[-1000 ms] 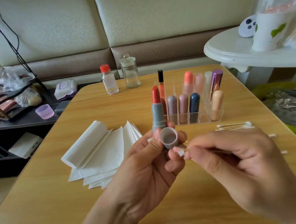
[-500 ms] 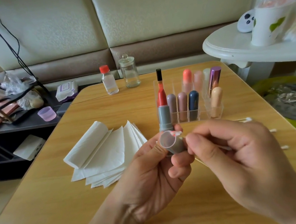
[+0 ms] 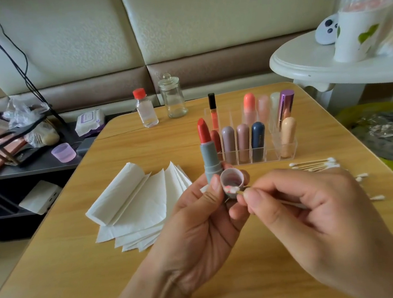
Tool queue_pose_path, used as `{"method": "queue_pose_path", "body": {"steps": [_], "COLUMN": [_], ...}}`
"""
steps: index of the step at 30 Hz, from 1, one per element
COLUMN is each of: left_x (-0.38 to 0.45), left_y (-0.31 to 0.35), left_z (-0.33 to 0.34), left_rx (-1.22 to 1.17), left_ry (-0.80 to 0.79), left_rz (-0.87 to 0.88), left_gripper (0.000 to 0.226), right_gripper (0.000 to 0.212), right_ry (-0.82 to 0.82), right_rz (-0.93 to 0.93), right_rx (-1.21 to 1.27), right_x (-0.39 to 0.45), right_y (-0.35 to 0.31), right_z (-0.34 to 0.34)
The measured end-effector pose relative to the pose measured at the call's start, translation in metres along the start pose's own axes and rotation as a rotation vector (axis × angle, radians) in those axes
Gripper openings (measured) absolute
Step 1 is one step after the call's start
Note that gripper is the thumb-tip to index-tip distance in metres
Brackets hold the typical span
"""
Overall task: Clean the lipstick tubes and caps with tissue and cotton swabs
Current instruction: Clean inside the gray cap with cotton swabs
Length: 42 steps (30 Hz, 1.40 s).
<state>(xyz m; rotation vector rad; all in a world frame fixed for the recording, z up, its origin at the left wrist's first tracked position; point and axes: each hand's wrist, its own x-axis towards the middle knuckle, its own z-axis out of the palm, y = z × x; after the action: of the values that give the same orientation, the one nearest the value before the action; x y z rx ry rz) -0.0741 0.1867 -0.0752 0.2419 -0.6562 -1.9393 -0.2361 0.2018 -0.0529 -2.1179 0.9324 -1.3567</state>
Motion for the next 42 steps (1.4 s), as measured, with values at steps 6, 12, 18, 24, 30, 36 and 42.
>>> {"method": "queue_pose_path", "body": {"steps": [6, 12, 18, 24, 30, 36, 42], "left_x": [-0.001, -0.003, -0.005, -0.005, -0.007, -0.006, -0.006], "left_y": [0.002, 0.010, 0.011, 0.016, 0.016, 0.015, 0.017], "left_z": [0.003, 0.005, 0.001, -0.004, -0.006, -0.005, -0.004], "left_rx": [0.158, 0.378, 0.600, 0.761, 0.804, 0.860, 0.878], "left_ry": [0.051, 0.152, 0.214, 0.215, 0.207, 0.193, 0.180], "left_rz": [0.103, 0.116, 0.124, 0.166, 0.201, 0.231, 0.230], "left_gripper": [0.014, 0.013, 0.015, 0.012, 0.013, 0.013, 0.012], "right_gripper": [0.024, 0.024, 0.027, 0.027, 0.026, 0.026, 0.025], "right_ry": [0.051, 0.023, -0.012, -0.012, -0.046, -0.104, -0.076], "right_rz": [0.001, 0.046, -0.036, -0.128, -0.143, -0.109, -0.092], "right_rx": [0.036, -0.115, -0.321, -0.440, -0.421, -0.285, -0.390], "right_x": [0.001, 0.006, 0.007, 0.005, 0.002, 0.001, 0.002], "right_y": [0.004, 0.010, 0.011, 0.012, 0.011, 0.011, 0.013], "right_z": [-0.010, -0.023, -0.023, -0.025, -0.022, -0.020, -0.023]}}
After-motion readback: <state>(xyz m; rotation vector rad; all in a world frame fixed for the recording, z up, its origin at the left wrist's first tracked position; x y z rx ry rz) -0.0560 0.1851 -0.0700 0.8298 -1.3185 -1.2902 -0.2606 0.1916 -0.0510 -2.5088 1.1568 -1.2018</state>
